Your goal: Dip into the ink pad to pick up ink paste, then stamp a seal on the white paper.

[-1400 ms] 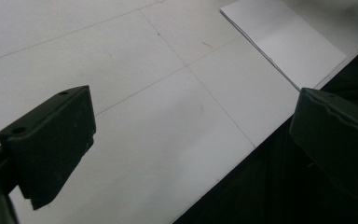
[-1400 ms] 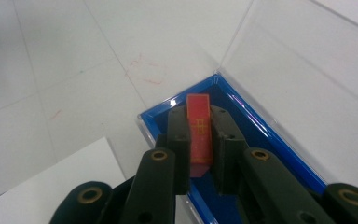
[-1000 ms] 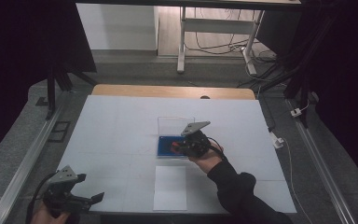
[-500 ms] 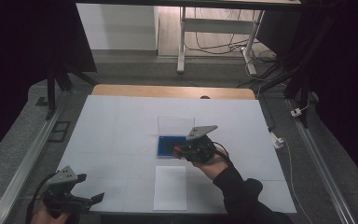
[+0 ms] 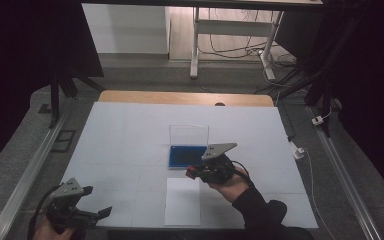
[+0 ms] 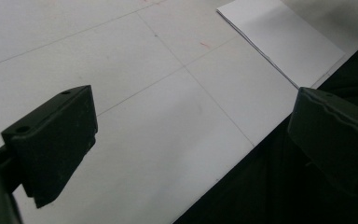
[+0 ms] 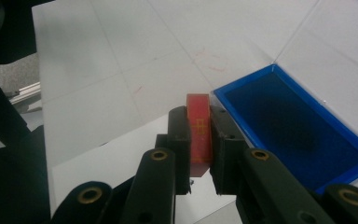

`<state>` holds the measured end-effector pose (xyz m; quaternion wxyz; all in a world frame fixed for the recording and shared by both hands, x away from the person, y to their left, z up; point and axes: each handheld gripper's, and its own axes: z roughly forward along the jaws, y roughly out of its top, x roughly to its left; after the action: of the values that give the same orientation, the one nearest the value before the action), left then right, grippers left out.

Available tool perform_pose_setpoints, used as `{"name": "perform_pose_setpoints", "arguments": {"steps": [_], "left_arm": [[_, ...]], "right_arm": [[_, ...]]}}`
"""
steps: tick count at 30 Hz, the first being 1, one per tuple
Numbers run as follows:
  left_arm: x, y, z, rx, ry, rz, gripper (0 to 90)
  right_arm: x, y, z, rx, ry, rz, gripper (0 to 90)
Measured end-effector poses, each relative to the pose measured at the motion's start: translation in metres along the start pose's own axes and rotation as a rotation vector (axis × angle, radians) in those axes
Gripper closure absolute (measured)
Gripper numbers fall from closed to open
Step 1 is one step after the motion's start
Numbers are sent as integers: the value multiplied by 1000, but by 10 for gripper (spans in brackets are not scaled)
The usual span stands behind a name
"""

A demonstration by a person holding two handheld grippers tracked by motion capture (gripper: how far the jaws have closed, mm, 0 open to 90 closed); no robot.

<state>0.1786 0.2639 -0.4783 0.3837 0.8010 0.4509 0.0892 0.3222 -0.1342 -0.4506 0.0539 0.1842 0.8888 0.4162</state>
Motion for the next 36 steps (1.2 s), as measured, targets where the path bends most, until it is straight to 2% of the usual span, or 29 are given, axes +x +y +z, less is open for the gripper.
{"name": "perform_pose_setpoints", "arguments": {"steps": [19,21,30,36], "left_arm": [[0,0,0,-1,1,-4,18],[0,0,0,1,1,-3,18],[0,1,1,5,1,-2,18],[0,1,1,6,2,-3,18]], "right_arm": [[22,-8,-2,29,39,-43,808],[24,-8,1,37,41,-60,807],[33,-11,12,52,43,-84,808],[34,-14,23,96,45,-96,808]]}}
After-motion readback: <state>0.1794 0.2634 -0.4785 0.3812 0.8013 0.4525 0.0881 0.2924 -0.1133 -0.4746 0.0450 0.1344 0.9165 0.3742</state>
